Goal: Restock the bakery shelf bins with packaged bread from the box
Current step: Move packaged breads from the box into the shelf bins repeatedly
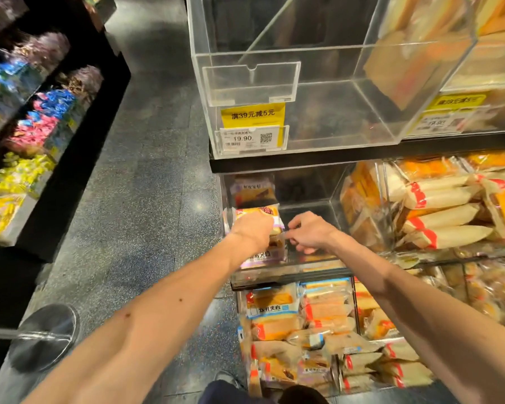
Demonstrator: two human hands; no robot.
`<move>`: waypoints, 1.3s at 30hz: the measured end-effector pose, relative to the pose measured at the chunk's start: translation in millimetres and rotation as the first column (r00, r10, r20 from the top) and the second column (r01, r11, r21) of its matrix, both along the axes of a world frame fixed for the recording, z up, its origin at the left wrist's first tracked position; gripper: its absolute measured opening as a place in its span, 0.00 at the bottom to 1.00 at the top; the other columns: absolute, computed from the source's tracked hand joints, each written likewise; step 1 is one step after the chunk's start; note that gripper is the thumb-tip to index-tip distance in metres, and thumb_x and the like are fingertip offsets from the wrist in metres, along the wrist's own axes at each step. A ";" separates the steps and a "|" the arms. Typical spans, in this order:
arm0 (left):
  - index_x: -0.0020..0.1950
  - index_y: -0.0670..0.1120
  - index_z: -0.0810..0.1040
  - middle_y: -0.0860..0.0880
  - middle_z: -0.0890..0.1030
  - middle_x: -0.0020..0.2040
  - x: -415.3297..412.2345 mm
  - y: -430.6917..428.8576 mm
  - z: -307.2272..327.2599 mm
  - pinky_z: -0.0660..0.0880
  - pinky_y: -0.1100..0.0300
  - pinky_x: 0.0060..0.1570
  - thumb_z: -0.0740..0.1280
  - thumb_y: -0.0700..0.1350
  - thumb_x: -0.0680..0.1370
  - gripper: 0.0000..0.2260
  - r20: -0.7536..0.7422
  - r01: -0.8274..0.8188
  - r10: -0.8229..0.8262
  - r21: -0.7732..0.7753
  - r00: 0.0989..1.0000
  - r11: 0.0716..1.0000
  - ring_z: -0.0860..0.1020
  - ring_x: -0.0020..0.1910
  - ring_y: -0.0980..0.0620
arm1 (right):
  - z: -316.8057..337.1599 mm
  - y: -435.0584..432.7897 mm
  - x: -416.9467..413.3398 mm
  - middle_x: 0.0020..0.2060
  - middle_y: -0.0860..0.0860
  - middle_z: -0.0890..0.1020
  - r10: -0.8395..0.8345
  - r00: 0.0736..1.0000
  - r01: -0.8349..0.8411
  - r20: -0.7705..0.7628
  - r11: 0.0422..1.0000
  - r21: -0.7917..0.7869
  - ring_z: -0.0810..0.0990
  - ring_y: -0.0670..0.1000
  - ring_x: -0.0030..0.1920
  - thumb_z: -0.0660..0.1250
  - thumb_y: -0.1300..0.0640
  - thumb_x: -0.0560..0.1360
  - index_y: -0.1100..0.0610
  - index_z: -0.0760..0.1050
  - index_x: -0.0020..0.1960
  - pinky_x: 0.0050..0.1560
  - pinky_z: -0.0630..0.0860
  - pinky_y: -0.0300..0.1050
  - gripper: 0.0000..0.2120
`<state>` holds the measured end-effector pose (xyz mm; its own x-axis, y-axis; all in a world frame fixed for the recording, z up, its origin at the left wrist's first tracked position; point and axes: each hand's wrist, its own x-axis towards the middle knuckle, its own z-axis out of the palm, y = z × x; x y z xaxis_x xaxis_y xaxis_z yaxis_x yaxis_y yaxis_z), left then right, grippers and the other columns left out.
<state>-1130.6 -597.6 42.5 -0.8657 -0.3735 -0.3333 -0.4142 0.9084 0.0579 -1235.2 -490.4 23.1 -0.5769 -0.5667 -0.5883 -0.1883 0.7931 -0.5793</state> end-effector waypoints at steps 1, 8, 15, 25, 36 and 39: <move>0.61 0.44 0.78 0.41 0.80 0.59 2.3 0.5 9.5 0.75 0.52 0.55 0.65 0.43 0.80 0.10 -0.059 -0.012 0.015 0.050 0.998 0.999 0.79 0.58 0.41 | 7.8 3.8 1.4 0.36 0.56 0.81 -0.014 0.998 0.010 -0.065 0.998 -0.063 0.77 0.54 0.34 0.69 0.54 0.77 0.57 0.79 0.51 0.32 0.76 0.47 0.07; 0.50 0.50 0.82 0.53 0.82 0.40 69.9 26.7 97.2 0.77 0.57 0.46 0.69 0.50 0.78 0.06 -0.465 -0.029 0.149 0.255 0.873 0.966 0.80 0.42 0.53 | 86.2 47.3 38.8 0.44 0.50 0.86 0.087 0.859 -0.258 -0.505 0.924 -0.281 0.83 0.54 0.50 0.69 0.49 0.76 0.50 0.81 0.54 0.56 0.76 0.49 0.08; 0.49 0.49 0.82 0.55 0.79 0.39 229.1 104.4 131.6 0.74 0.61 0.43 0.72 0.49 0.76 0.06 -0.584 -0.312 0.360 0.185 0.727 0.932 0.75 0.38 0.56 | 102.9 90.3 150.7 0.38 0.47 0.83 0.462 0.714 -0.689 -0.526 0.598 -0.409 0.82 0.53 0.43 0.69 0.52 0.75 0.49 0.79 0.51 0.47 0.77 0.49 0.05; 0.58 0.48 0.81 0.44 0.82 0.56 540.0 256.8 96.2 0.76 0.48 0.54 0.64 0.54 0.76 0.15 -0.339 -0.895 0.829 -0.193 0.446 0.402 0.78 0.58 0.42 | 69.4 84.7 403.9 0.51 0.53 0.84 0.800 0.113 -0.898 -0.589 -0.171 -0.405 0.83 0.56 0.52 0.64 0.49 0.74 0.58 0.80 0.56 0.53 0.70 0.40 0.17; 0.68 0.53 0.72 0.45 0.74 0.68 769.5 398.1 -36.8 0.71 0.53 0.60 0.67 0.56 0.78 0.20 -0.005 -0.950 0.953 -0.079 -0.301 -0.301 0.74 0.64 0.43 | -1.5 108.4 653.9 0.70 0.53 0.70 0.805 -0.419 -0.840 -0.421 -0.519 -0.157 0.69 0.54 0.70 0.64 0.50 0.81 0.57 0.66 0.73 0.64 0.64 0.43 0.23; 0.71 0.52 0.68 0.45 0.69 0.72 825.5 400.9 -81.1 0.71 0.52 0.61 0.68 0.55 0.77 0.24 0.035 -0.938 0.938 -0.041 -0.345 -0.344 0.73 0.68 0.42 | -37.5 105.6 721.8 0.71 0.54 0.69 0.837 -0.463 -0.863 -0.293 -0.501 -0.064 0.68 0.55 0.71 0.63 0.50 0.81 0.57 0.64 0.75 0.66 0.66 0.46 0.25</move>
